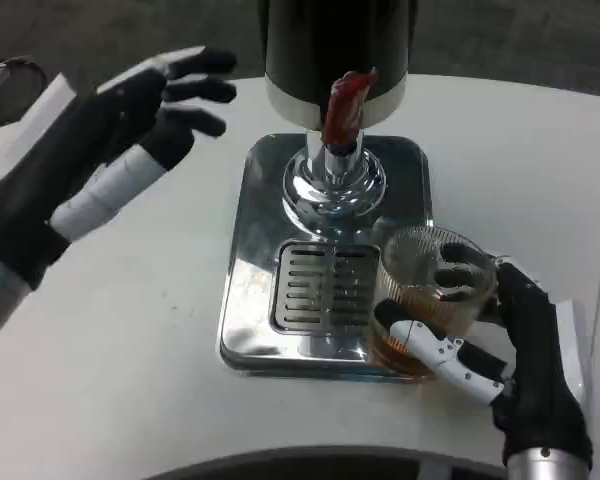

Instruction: Grasp the cup under the faucet to collect the drink, then remove the cup.

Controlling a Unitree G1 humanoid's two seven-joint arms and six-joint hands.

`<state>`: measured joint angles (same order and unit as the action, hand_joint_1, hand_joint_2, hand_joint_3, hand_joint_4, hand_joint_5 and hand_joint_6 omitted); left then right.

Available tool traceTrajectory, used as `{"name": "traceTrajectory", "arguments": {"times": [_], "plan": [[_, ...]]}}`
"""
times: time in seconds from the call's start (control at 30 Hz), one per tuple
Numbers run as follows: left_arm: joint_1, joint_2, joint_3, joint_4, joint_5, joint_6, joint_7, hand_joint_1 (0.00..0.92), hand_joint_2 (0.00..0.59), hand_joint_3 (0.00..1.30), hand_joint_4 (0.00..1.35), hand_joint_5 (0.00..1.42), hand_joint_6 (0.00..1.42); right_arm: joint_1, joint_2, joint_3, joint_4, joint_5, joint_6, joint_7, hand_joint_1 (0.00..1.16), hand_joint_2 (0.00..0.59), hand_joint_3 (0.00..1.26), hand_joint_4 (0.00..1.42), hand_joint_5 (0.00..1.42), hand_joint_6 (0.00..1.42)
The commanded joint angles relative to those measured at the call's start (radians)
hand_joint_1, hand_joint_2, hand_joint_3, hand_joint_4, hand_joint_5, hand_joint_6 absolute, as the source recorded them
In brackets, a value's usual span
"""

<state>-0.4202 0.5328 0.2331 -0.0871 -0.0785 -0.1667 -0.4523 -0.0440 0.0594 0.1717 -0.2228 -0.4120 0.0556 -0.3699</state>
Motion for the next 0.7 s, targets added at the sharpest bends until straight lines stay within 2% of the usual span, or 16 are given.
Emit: {"name": "traceTrajectory", "arguments": {"times": [0.03, 0.2, 0.37, 0.43, 0.57, 0.7], "plan": [[0.105, -0.03, 0.027, -0.038, -0.017, 0.043, 0.051, 0.0, 0.0, 0.24, 0.27, 0.36, 0.25, 0.046, 0.007, 0.017, -0.085, -0.018, -0.011, 0.015, 0.8, 0.228, 0.78, 0.87, 0.85, 0.41], [0.199, -0.036, 0.045, -0.06, 0.011, 0.052, 0.091, 0.0, 0.007, 0.24, 0.27, 0.35, 0.24, 0.09, 0.015, 0.025, -0.164, -0.026, 0.007, 0.048, 0.8, 0.228, 0.8, 0.88, 0.86, 0.41], [0.26, 0.011, 0.035, -0.094, 0.103, 0.036, 0.102, 0.0, 0.006, 0.2, 0.2, 0.27, 0.2, 0.116, 0.003, 0.045, -0.234, -0.053, 0.013, 0.085, 0.8, 0.228, 0.81, 0.89, 0.88, 0.41], [0.278, 0.024, 0.029, -0.105, 0.135, 0.031, 0.104, 0.0, 0.011, 0.19, 0.19, 0.25, 0.18, 0.134, 0.002, 0.053, -0.263, -0.041, 0.017, 0.11, 0.8, 0.228, 0.81, 0.89, 0.88, 0.41], [0.297, 0.039, 0.016, -0.113, 0.164, 0.04, 0.098, 0.0, 0.01, 0.17, 0.14, 0.19, 0.15, 0.161, 0.009, 0.057, -0.308, -0.042, 0.028, 0.134, 0.8, 0.228, 0.81, 0.9, 0.89, 0.41], [0.314, 0.046, -0.005, -0.123, 0.193, 0.03, 0.091, 0.0, 0.015, 0.16, 0.1, 0.14, 0.13, 0.191, -0.008, 0.062, -0.359, -0.047, 0.021, 0.164, 0.8, 0.228, 0.82, 0.91, 0.89, 0.41]]}}
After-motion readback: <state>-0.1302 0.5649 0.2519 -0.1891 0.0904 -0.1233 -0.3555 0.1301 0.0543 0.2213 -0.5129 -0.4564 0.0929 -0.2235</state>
